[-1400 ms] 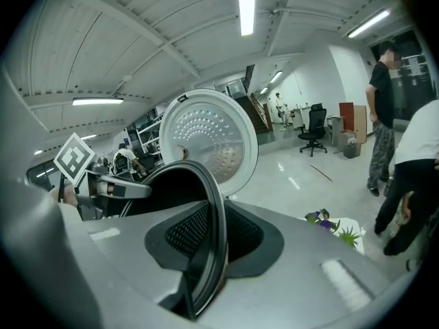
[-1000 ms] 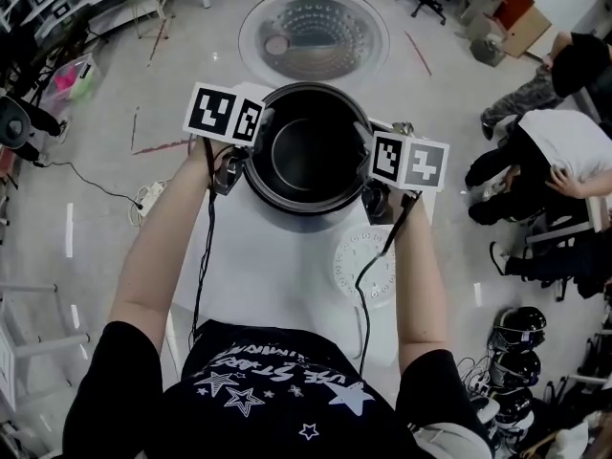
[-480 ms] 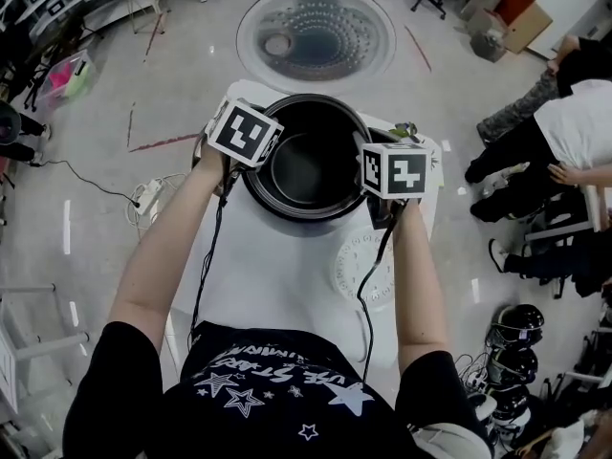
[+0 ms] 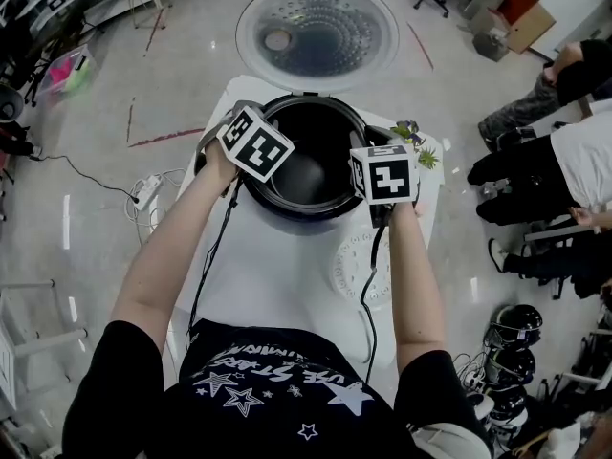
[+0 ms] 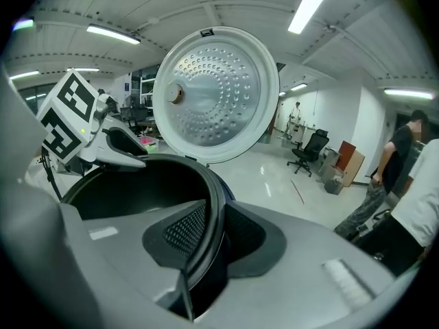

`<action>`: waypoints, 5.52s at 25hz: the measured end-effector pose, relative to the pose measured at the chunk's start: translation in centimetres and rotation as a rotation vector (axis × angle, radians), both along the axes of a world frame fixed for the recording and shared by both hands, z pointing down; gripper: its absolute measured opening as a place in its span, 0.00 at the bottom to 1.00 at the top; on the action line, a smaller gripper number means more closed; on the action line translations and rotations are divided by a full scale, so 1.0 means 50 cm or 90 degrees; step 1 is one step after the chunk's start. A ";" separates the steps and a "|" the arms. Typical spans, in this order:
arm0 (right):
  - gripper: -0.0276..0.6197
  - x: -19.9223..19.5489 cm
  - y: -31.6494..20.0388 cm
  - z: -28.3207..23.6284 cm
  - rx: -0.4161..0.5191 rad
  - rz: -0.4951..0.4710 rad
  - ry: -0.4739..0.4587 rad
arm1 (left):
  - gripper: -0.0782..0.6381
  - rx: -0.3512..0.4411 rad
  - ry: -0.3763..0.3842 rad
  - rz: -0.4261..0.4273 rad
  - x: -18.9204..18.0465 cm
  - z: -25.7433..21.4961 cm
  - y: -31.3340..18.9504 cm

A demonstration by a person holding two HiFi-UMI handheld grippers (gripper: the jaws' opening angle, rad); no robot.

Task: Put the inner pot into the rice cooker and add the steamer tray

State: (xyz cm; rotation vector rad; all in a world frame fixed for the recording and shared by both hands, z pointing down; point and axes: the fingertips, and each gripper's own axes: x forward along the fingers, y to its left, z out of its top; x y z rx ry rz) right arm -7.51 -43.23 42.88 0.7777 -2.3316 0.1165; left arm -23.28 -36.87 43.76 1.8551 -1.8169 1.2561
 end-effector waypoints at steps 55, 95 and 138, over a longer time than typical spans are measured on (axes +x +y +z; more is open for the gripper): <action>0.49 0.376 0.385 -0.012 -0.036 0.417 -0.123 | 0.15 0.126 0.291 0.340 0.329 -0.080 0.328; 0.13 0.601 0.325 0.405 -0.313 0.511 -0.080 | 0.12 -0.112 0.307 0.195 0.484 0.274 0.288; 0.12 0.394 0.234 -0.135 -0.067 0.367 -0.240 | 0.12 0.223 0.340 0.237 0.290 -0.171 0.284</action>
